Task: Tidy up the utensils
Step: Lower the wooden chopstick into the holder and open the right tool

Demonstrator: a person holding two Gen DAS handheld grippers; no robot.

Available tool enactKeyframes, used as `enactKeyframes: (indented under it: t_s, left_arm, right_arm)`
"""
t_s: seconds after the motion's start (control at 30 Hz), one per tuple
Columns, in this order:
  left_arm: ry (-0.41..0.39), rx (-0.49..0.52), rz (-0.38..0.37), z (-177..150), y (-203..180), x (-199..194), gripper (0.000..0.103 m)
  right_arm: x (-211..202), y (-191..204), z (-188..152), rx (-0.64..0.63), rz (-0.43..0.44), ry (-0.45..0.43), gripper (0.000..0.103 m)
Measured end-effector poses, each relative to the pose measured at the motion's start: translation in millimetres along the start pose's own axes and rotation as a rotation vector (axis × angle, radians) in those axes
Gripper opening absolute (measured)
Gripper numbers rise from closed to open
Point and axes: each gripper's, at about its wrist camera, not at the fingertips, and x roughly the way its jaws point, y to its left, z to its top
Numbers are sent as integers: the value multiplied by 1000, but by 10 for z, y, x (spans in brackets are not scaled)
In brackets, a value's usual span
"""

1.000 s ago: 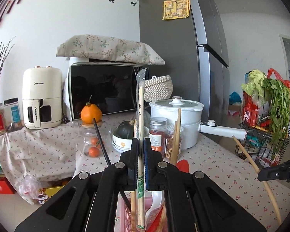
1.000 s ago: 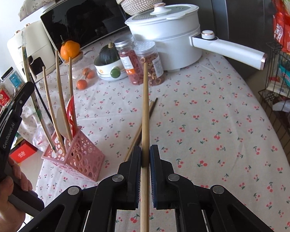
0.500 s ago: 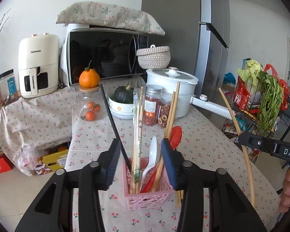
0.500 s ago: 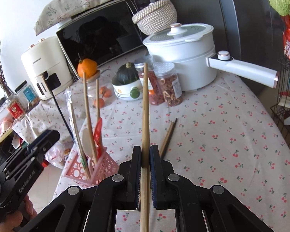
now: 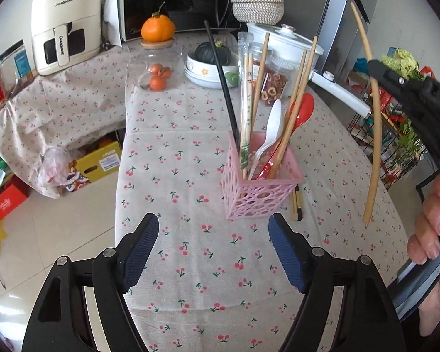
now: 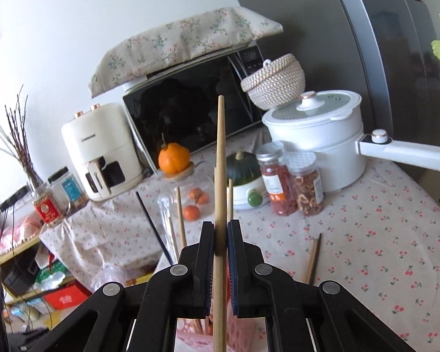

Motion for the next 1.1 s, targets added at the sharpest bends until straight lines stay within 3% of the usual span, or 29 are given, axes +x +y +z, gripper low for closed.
enactKeyframes:
  t_s: [0.1, 0.27, 0.6, 0.73, 0.93, 1.1]
  left_arm:
    - [48, -5, 6, 0, 142, 89, 80]
    - [51, 8, 49, 24, 301, 117, 80]
    - [105, -1, 44, 78, 413, 328, 80]
    - [114, -3, 43, 102, 400, 377, 80]
    - [109, 2, 36, 104, 347, 359, 80]
    - [107, -4, 9, 105, 286, 329, 80]
  right_arm:
    - [64, 92, 23, 40, -24, -99, 7]
    - [179, 269, -31, 32, -76, -259, 7]
    - [462, 451, -383, -56, -230, -400, 7]
    - [522, 455, -535, -78, -265, -403, 8]
    - [505, 372, -617, -38, -245, -361, 11]
    - [370, 254, -491, -17, -247, -331, 23]
